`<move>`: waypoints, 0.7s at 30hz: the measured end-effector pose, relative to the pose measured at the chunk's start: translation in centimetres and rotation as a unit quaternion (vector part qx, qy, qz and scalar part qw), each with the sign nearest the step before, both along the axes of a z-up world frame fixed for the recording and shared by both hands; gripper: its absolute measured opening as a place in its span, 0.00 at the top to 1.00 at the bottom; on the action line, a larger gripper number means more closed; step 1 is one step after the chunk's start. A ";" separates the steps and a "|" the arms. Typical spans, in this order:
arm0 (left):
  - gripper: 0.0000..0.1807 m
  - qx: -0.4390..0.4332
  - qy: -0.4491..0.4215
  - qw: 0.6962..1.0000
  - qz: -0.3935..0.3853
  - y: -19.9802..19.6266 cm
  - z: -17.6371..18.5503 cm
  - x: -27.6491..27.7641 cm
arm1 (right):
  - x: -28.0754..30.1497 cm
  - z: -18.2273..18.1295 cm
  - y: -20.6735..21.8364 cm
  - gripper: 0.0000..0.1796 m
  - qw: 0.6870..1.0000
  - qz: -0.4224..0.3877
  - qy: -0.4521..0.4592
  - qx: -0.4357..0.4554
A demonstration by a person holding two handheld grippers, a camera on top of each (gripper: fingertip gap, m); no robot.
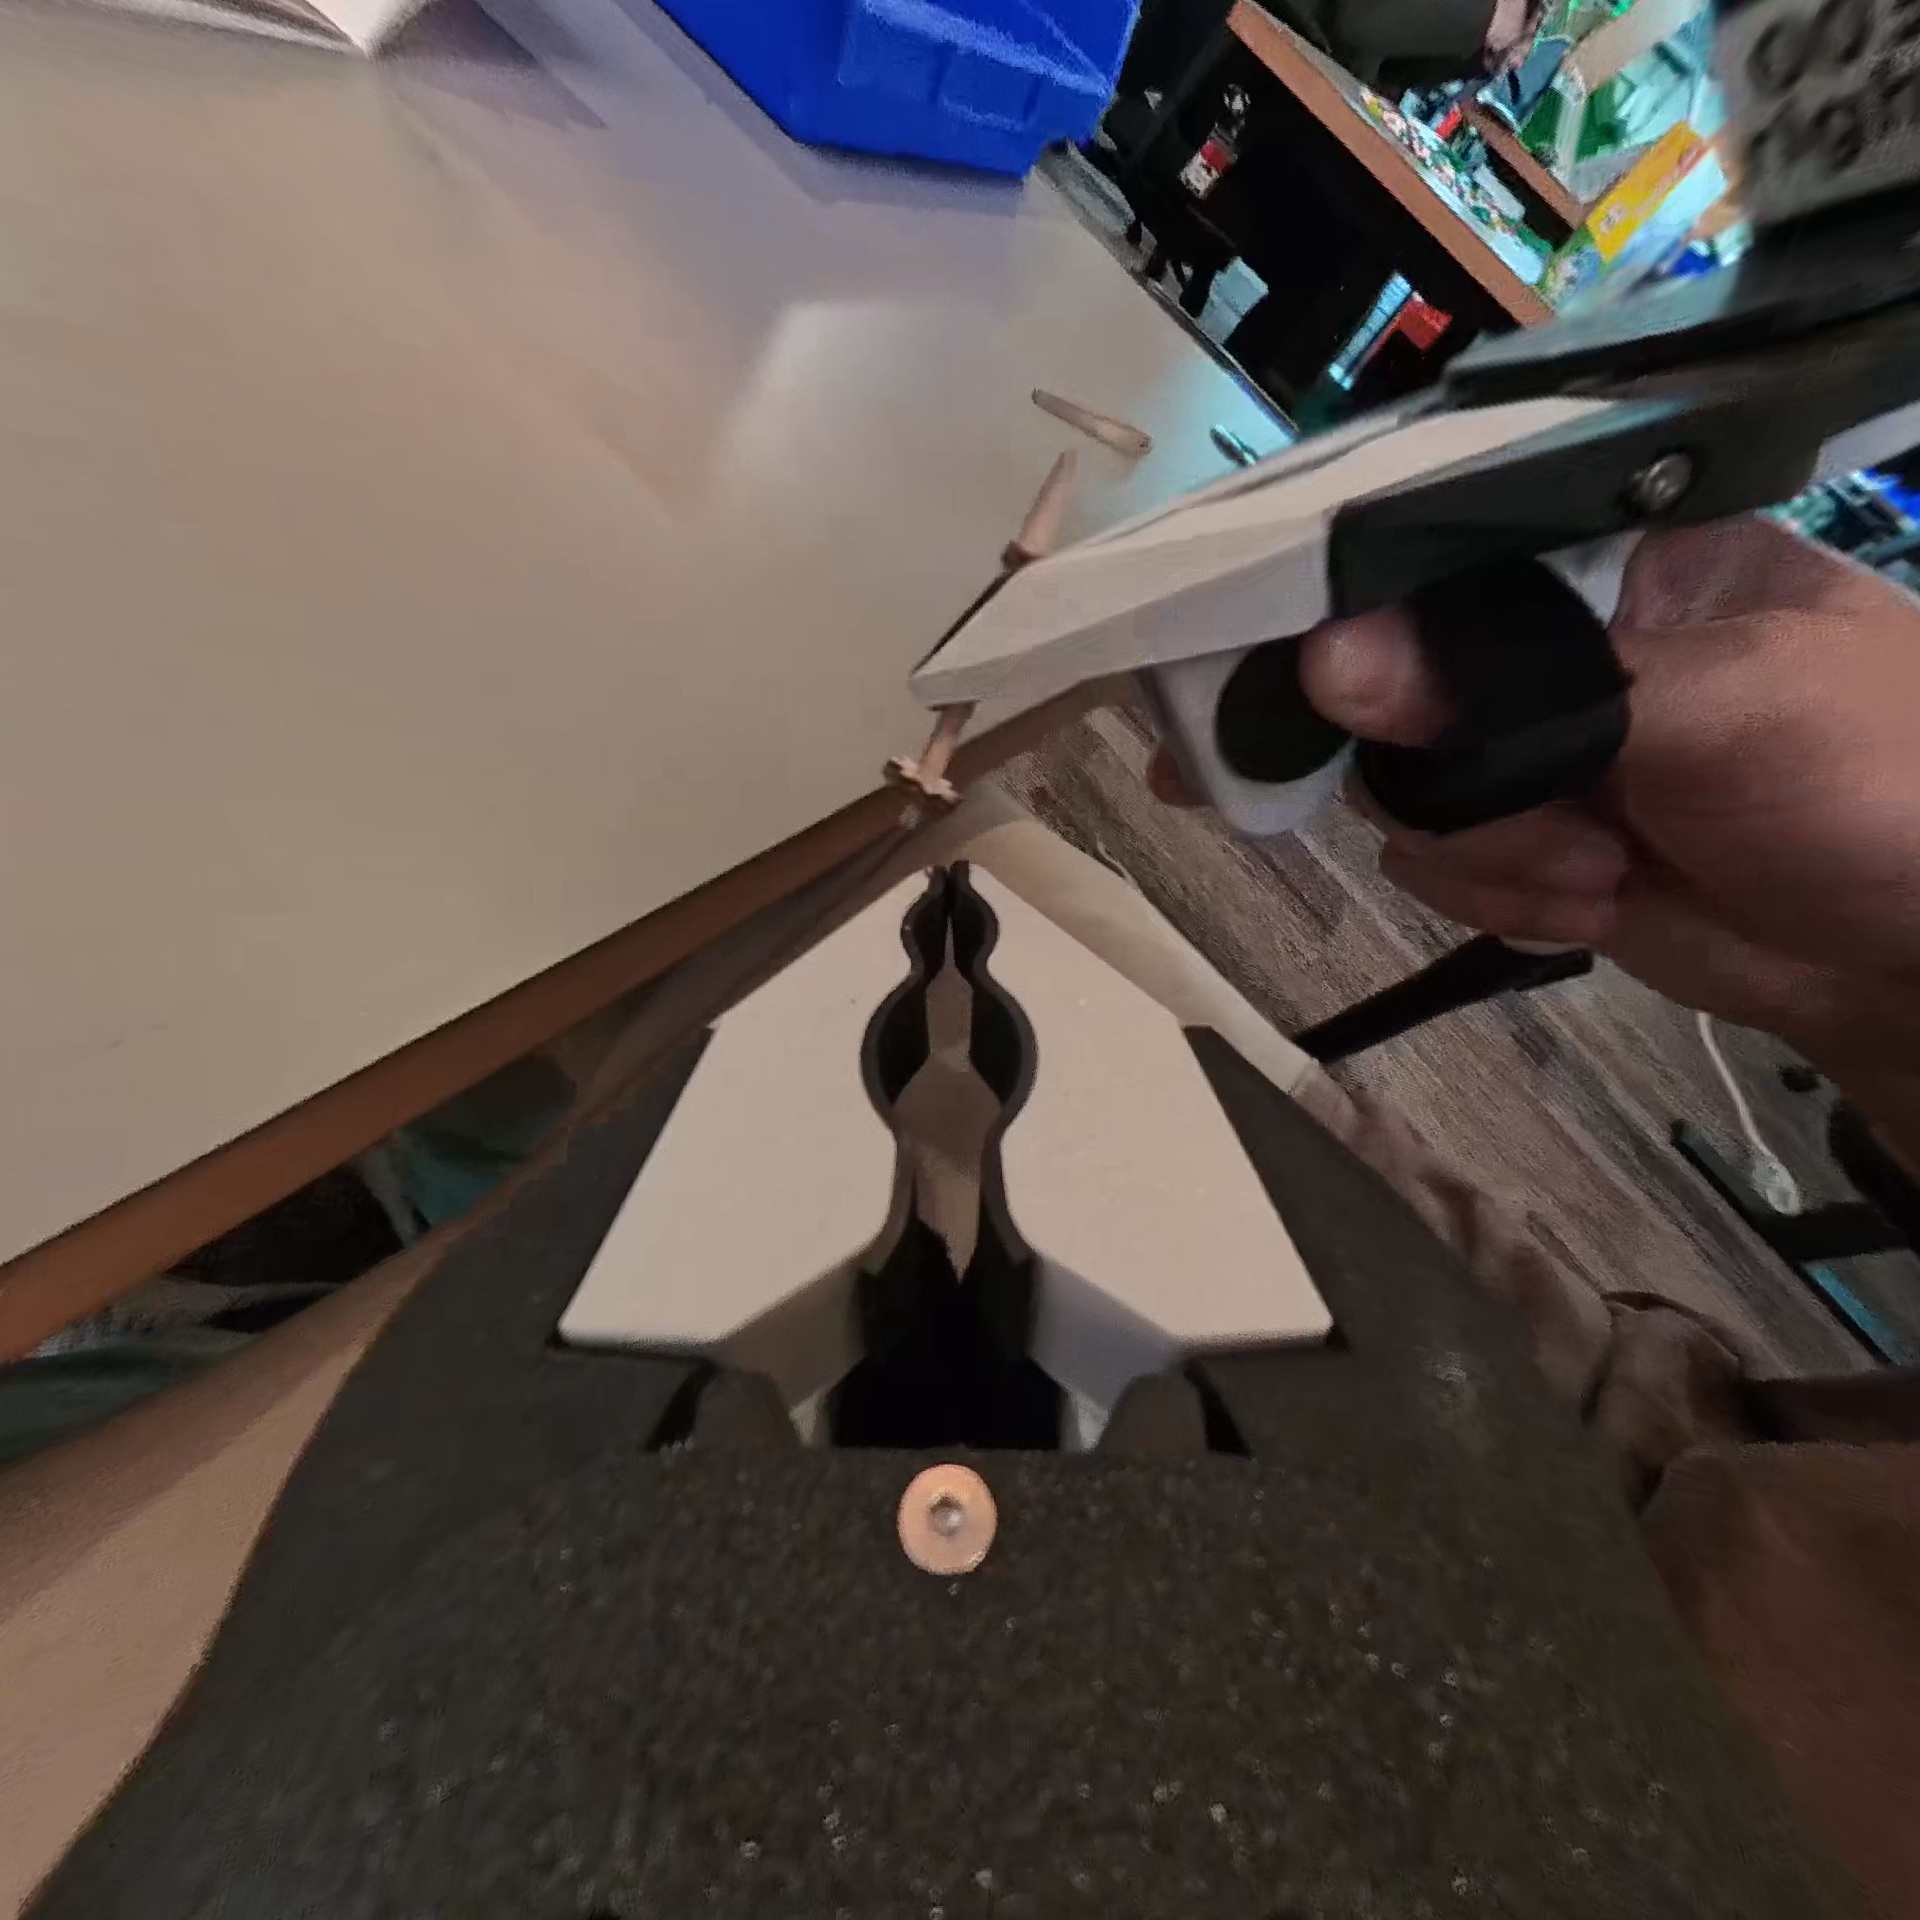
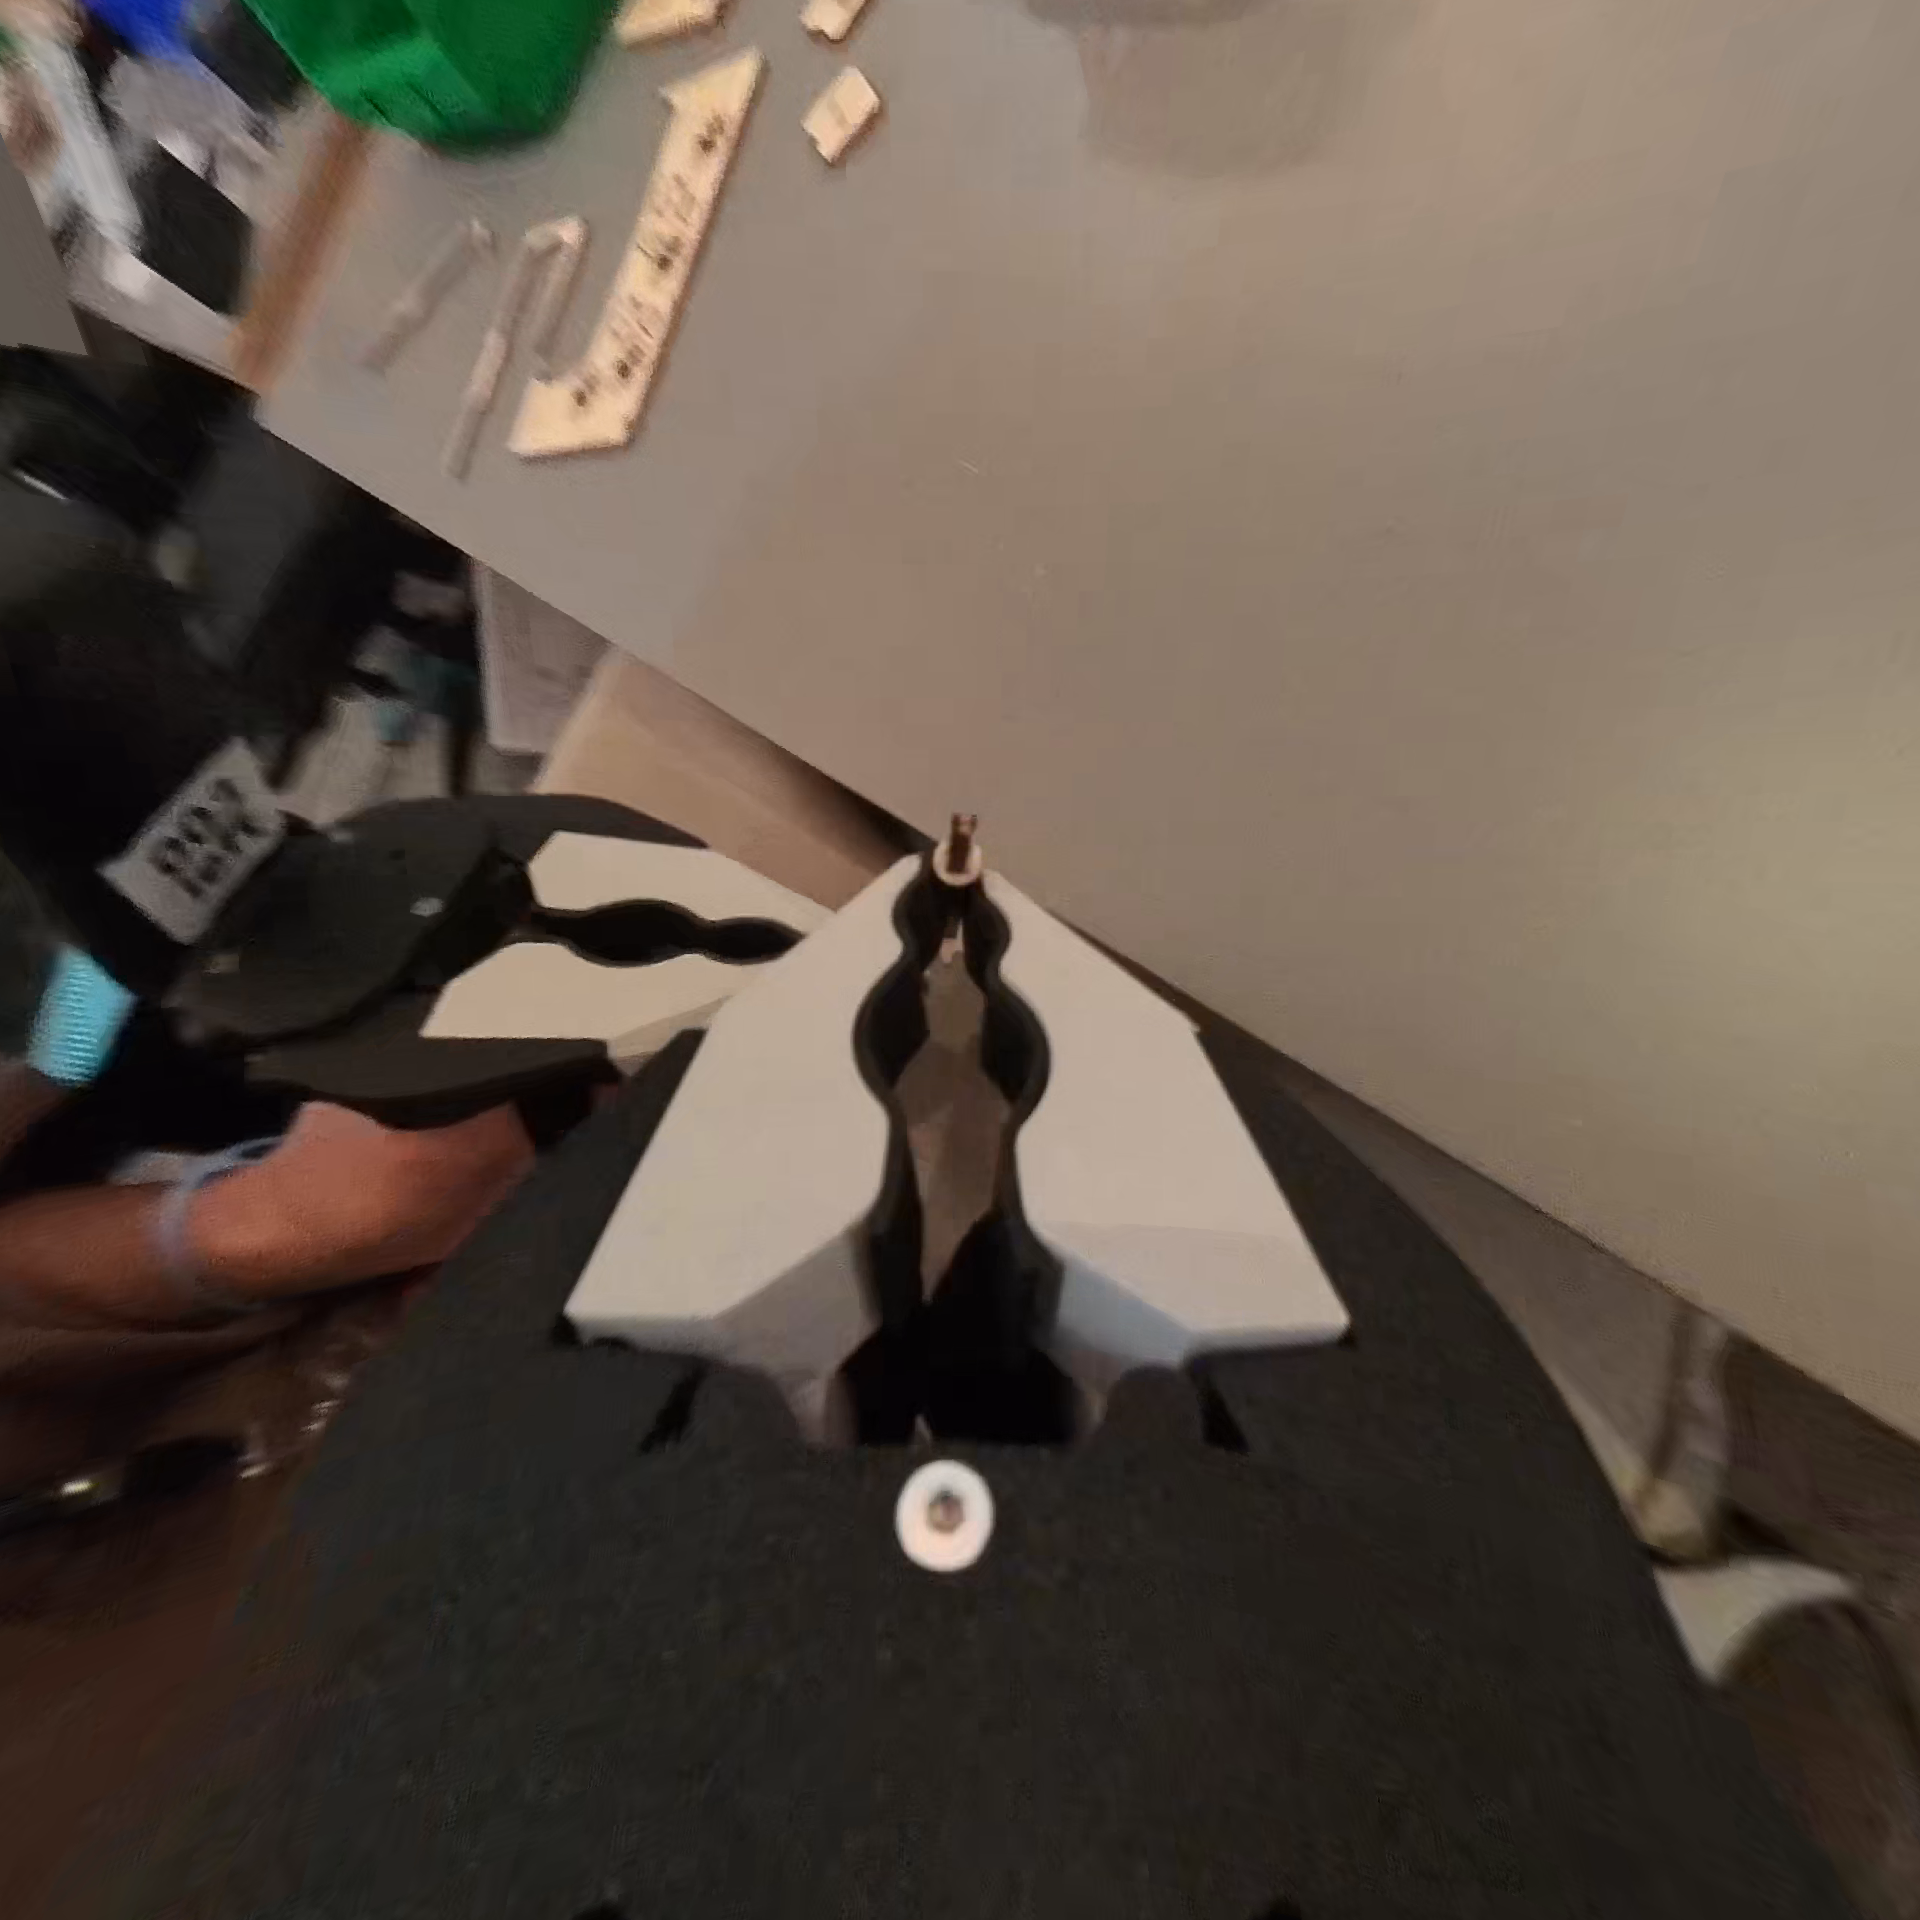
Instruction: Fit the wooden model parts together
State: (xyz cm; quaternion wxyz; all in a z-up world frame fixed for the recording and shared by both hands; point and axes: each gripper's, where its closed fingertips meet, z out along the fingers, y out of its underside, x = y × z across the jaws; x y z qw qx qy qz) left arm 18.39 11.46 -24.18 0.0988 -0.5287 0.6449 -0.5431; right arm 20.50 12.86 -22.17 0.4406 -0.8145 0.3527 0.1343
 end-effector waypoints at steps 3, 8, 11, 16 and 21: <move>0.95 0.024 -0.048 0.999 -0.001 1.7 1.5 -0.4 | -0.9 2.7 0.7 0.99 0.982 0.001 0.119 0.149; 0.83 0.143 -0.157 0.977 -0.032 2.6 4.0 -0.5 | -1.7 4.3 1.2 0.99 0.947 0.016 0.211 0.243; 0.85 0.169 -0.194 0.965 -0.055 1.4 4.9 -0.7 | -2.3 4.3 1.4 0.99 0.943 0.029 0.219 0.247; 0.92 0.154 -0.206 0.964 -0.060 1.4 5.6 -0.7 | -2.6 4.6 1.3 0.99 0.938 0.040 0.229 0.258; 0.92 0.174 -0.222 0.957 -0.069 1.4 5.9 -1.0 | -2.9 4.6 1.1 0.99 0.931 0.049 0.246 0.265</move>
